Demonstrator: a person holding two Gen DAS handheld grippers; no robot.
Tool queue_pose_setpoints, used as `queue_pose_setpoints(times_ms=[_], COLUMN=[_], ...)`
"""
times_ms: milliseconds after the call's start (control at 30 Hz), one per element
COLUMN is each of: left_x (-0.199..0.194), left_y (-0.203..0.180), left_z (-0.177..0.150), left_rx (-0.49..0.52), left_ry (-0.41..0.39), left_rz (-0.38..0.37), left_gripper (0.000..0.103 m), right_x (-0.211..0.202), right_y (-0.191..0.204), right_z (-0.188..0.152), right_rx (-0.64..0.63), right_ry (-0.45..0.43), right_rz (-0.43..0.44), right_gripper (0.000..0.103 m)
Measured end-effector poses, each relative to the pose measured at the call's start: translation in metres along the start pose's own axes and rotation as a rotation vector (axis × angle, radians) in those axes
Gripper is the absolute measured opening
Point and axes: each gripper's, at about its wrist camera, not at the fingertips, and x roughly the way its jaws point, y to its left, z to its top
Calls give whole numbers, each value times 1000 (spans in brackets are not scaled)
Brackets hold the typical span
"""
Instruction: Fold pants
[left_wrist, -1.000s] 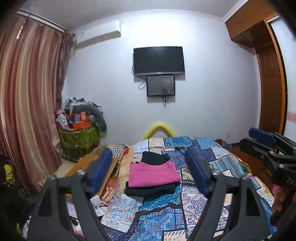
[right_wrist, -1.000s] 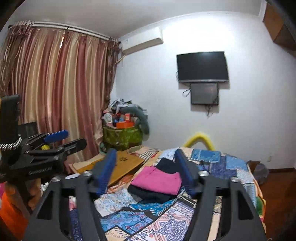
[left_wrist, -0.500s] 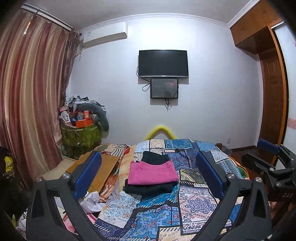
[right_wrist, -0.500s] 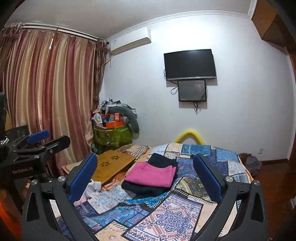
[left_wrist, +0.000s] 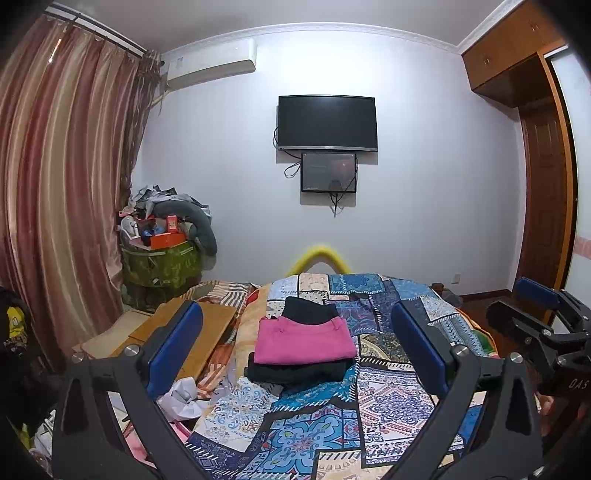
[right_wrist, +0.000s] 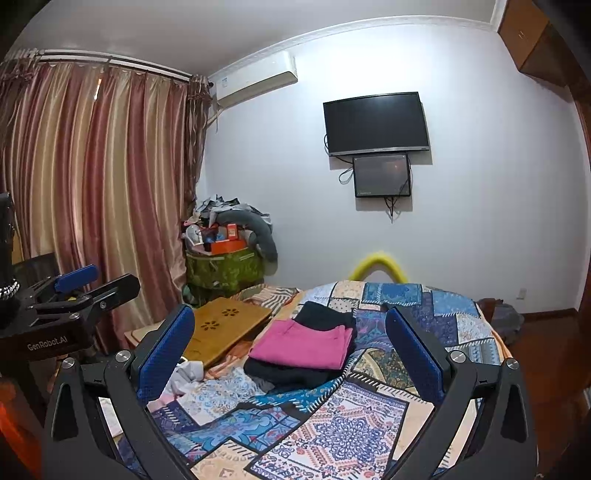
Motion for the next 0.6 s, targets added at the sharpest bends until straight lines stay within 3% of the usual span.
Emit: queue_pose_setpoints(times_ms=[600], left_x=[10], left_y=[-3], left_z=[-5], left_rx=[6], left_ry=[12], left_rz=[-16], left_gripper=[103], right_x=[-4], right_y=[-3], right_z=[2], right_rx=[15], right_ry=[7], right_rz=[-15], right_gripper=[103])
